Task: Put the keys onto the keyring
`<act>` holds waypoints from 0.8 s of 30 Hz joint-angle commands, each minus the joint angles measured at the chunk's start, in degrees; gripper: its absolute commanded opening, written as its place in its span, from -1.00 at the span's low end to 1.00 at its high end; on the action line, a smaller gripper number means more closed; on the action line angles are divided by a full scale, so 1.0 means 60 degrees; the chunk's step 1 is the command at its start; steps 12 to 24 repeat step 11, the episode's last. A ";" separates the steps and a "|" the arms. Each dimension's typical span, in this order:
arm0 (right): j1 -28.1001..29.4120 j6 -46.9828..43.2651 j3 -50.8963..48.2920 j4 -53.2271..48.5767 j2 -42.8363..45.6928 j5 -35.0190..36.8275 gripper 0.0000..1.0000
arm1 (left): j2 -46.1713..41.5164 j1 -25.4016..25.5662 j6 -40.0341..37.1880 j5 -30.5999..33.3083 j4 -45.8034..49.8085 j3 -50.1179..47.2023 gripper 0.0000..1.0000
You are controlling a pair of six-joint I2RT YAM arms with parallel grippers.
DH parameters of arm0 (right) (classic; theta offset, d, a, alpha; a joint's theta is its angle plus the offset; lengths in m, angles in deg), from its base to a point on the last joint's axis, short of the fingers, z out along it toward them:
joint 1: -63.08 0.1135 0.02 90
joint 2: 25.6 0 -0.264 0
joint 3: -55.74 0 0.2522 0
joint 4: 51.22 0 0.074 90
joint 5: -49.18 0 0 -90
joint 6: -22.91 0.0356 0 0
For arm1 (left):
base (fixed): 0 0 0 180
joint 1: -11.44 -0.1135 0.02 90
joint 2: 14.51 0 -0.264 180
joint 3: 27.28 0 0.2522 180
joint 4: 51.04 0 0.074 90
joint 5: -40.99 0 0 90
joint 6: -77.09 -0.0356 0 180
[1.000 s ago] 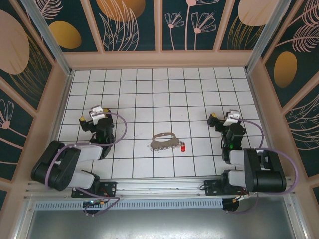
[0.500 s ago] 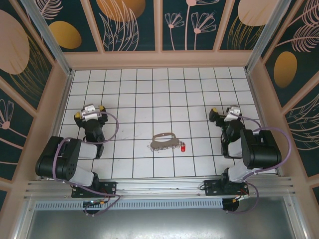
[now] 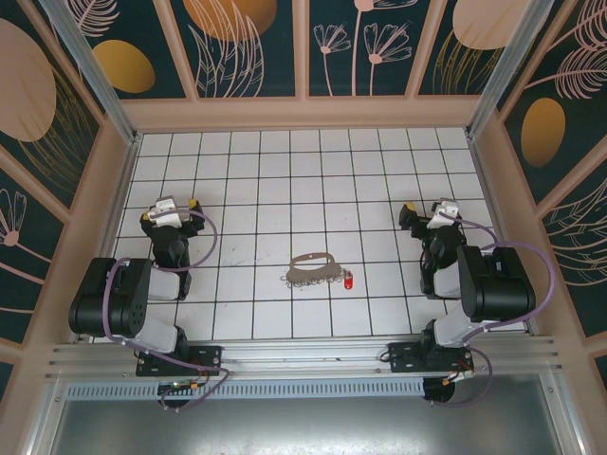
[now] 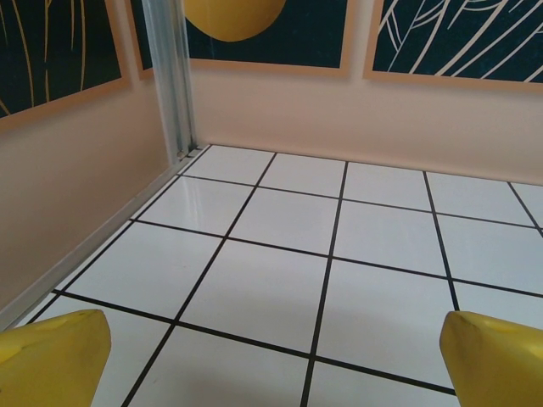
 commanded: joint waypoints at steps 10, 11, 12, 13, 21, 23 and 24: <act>-0.0053 -0.0227 0.0226 -0.0043 -0.0029 -0.0643 0.98 | 0.0064 -0.0046 0.0178 -0.0203 -0.0328 -0.0056 0.97; -0.0032 -0.0242 0.0207 -0.0013 -0.0027 -0.0622 0.98 | 0.0060 -0.0041 0.0167 -0.0204 -0.0333 -0.0050 0.97; -0.0032 -0.0242 0.0207 -0.0013 -0.0027 -0.0622 0.98 | 0.0060 -0.0041 0.0167 -0.0204 -0.0333 -0.0050 0.97; -0.0032 -0.0242 0.0207 -0.0013 -0.0027 -0.0622 0.98 | 0.0060 -0.0041 0.0167 -0.0204 -0.0333 -0.0050 0.97; -0.0032 -0.0242 0.0207 -0.0013 -0.0027 -0.0622 0.98 | 0.0060 -0.0041 0.0167 -0.0204 -0.0333 -0.0050 0.97; -0.0032 -0.0242 0.0207 -0.0013 -0.0027 -0.0622 0.98 | 0.0060 -0.0041 0.0167 -0.0204 -0.0333 -0.0050 0.97; -0.0032 -0.0242 0.0207 -0.0013 -0.0027 -0.0622 0.98 | 0.0060 -0.0041 0.0167 -0.0204 -0.0333 -0.0050 0.97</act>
